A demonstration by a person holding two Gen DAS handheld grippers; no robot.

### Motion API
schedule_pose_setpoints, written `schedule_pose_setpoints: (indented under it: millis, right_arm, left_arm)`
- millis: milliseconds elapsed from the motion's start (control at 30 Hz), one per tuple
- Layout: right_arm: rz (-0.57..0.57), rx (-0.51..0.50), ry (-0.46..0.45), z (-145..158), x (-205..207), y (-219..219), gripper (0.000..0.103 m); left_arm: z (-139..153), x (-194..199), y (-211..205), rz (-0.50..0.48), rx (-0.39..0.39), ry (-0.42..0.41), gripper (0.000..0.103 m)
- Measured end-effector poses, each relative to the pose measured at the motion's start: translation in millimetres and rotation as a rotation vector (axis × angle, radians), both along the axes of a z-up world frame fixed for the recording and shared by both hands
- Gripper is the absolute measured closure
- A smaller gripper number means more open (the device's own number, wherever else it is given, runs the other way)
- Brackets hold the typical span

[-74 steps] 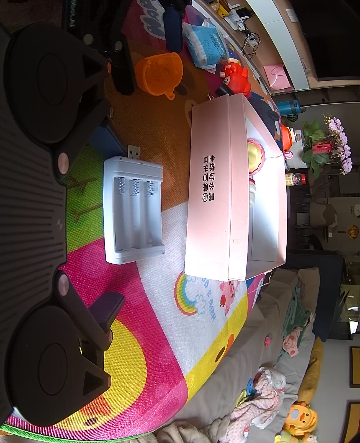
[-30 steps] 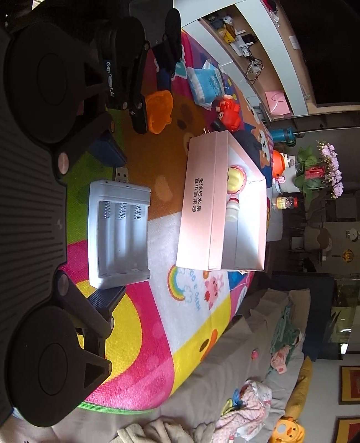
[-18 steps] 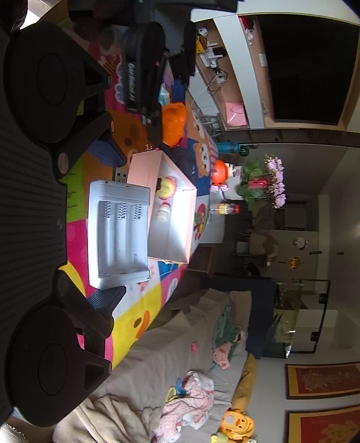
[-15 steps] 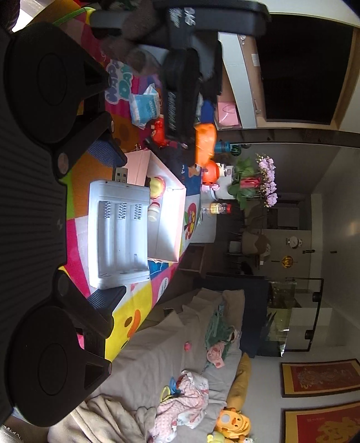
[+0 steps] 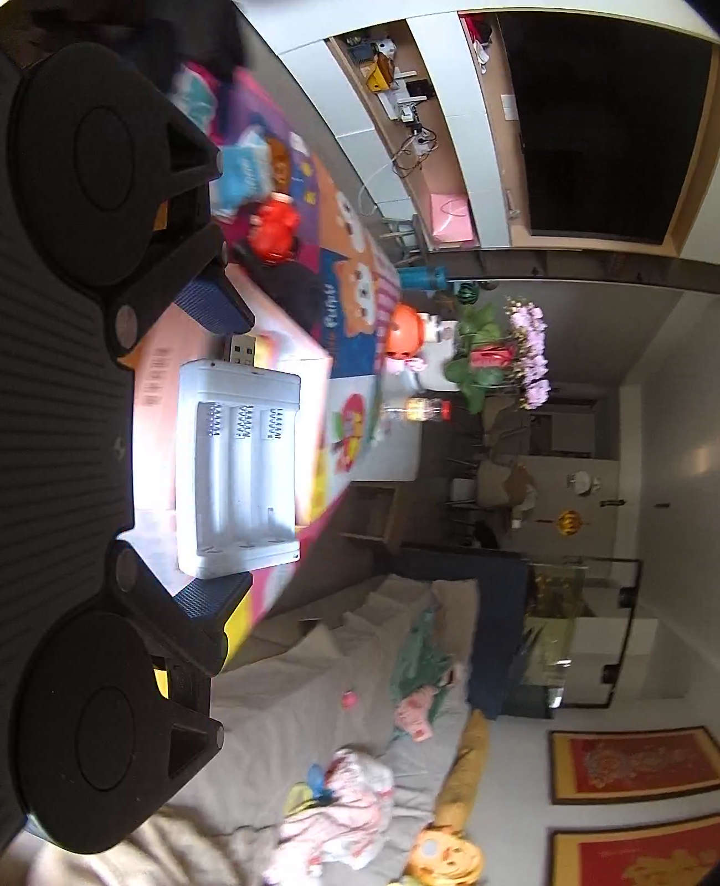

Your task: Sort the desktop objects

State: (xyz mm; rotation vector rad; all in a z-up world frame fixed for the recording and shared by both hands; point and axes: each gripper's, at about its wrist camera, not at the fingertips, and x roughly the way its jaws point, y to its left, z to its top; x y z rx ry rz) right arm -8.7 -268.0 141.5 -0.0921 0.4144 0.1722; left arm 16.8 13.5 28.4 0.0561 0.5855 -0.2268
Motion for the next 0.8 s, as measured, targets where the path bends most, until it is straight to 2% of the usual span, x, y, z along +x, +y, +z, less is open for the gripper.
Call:
schedule_pose_setpoints:
  millis: [67, 133, 167, 300, 400, 467, 533, 600, 633, 733, 767, 800]
  right_arm:
    - [-0.005, 0.002, -0.017, 7, 31, 8, 0.011]
    - [-0.052, -0.001, -0.01, 10, 60, 15, 0.004]
    - [-0.066, 0.012, -0.004, 9, 70, 16, 0.004]
    - [-0.045, 0.078, 0.039, -2, 79, 20, 0.004]
    - [-0.03, 0.026, 0.077, -19, 76, 33, 0.005]
    - [-0.009, -0.055, 0.081, -29, 74, 49, 0.009]
    - [0.042, -0.127, 0.095, -37, 72, 70, 0.022]
    - [0.098, -0.141, 0.141, -40, 78, 89, 0.034]
    - [0.135, -0.131, 0.172, -40, 84, 99, 0.035]
    - [0.196, -0.128, 0.203, -40, 108, 133, 0.032]
    - [0.2, -0.137, 0.21, -40, 121, 146, 0.028]
    - [0.199, -0.144, 0.219, -41, 135, 157, 0.016]
  left_arm:
    - [-6, -2, 17, 0.023, -0.003, 0.021, 0.003]
    - [-9, -3, 24, 0.047, 0.017, 0.019, 0.003]
    - [-10, -4, 27, 0.06, 0.029, 0.016, 0.003]
    - [-19, -7, 36, 0.089, 0.045, 0.024, 0.002]
    - [-25, -4, 39, 0.086, 0.03, 0.052, 0.002]
    - [-25, -4, 42, 0.091, 0.008, 0.049, 0.001]
    - [-27, 0, 44, 0.098, -0.009, 0.079, 0.001]
    - [-29, 2, 48, 0.111, -0.036, 0.103, 0.001]
    - [-30, 3, 50, 0.122, -0.051, 0.109, 0.001]
    - [-31, 2, 53, 0.132, -0.075, 0.104, 0.001]
    - [-31, 1, 54, 0.135, -0.078, 0.099, 0.001]
    - [-31, 0, 54, 0.136, -0.082, 0.094, 0.001]
